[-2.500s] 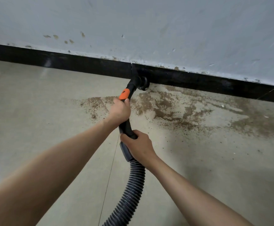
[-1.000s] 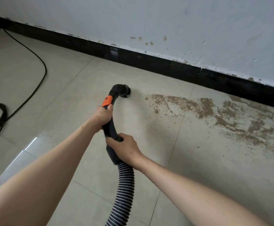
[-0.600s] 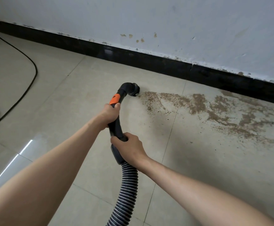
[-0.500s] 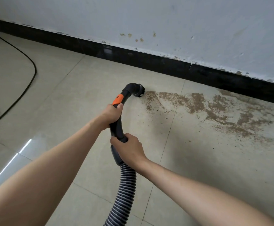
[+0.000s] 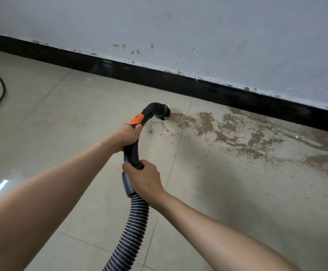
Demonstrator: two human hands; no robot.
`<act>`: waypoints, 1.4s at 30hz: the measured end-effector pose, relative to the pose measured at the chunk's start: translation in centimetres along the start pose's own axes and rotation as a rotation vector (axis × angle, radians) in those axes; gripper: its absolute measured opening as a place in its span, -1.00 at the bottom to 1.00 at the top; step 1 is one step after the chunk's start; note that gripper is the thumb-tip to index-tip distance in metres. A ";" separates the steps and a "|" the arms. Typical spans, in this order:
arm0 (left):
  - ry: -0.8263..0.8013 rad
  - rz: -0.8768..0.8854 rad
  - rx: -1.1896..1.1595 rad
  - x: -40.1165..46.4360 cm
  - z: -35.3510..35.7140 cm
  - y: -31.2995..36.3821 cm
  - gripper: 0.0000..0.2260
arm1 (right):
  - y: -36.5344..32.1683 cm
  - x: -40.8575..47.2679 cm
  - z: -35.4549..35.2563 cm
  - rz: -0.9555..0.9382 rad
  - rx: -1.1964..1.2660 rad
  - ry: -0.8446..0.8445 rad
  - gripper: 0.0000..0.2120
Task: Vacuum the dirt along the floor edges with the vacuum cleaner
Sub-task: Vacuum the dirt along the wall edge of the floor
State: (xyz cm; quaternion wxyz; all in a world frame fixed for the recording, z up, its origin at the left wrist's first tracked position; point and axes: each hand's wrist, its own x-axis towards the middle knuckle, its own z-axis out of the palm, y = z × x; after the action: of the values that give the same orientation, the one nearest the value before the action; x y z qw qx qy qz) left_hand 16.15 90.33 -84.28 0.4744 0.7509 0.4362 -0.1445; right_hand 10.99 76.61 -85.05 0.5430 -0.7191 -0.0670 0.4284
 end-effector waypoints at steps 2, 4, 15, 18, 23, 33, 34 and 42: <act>-0.014 0.020 0.022 0.0 1.1 0.8 -0.67 | 0.4 -0.1 -1.0 -0.003 0.015 0.018 -0.78; -0.024 0.037 0.038 0.1 2.2 1.6 -0.67 | 0.8 -0.2 -2.1 -0.009 0.025 0.040 -0.79; -0.019 0.110 0.134 0.7 7.2 4.8 -0.70 | 2.5 -0.3 -6.8 -0.020 0.023 0.152 -0.79; -0.048 0.152 0.149 1.0 8.9 5.9 -0.70 | 2.9 -0.1 -8.4 -0.016 0.015 0.198 -0.79; -0.061 0.202 0.204 1.8 10.9 7.2 -0.71 | 3.3 0.3 -10.2 -0.007 0.031 0.245 -0.80; -0.044 0.194 0.187 2.7 10.5 7.8 -0.57 | 2.8 2.2 -10.4 0.004 0.025 0.249 -0.78; -0.023 0.185 0.185 2.8 9.8 7.4 -0.57 | 2.6 2.4 -9.9 0.003 0.026 0.227 -0.78; 0.246 0.007 -0.022 3.1 -0.7 0.7 -0.57 | -1.7 4.3 -2.4 0.044 -0.027 -0.137 -0.82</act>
State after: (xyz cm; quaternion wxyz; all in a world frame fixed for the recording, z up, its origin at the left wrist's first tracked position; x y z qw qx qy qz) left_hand 18.34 92.45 -85.46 0.4262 0.7592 0.4898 -0.0449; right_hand 15.97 78.02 -85.86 0.5179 -0.6967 -0.0937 0.4875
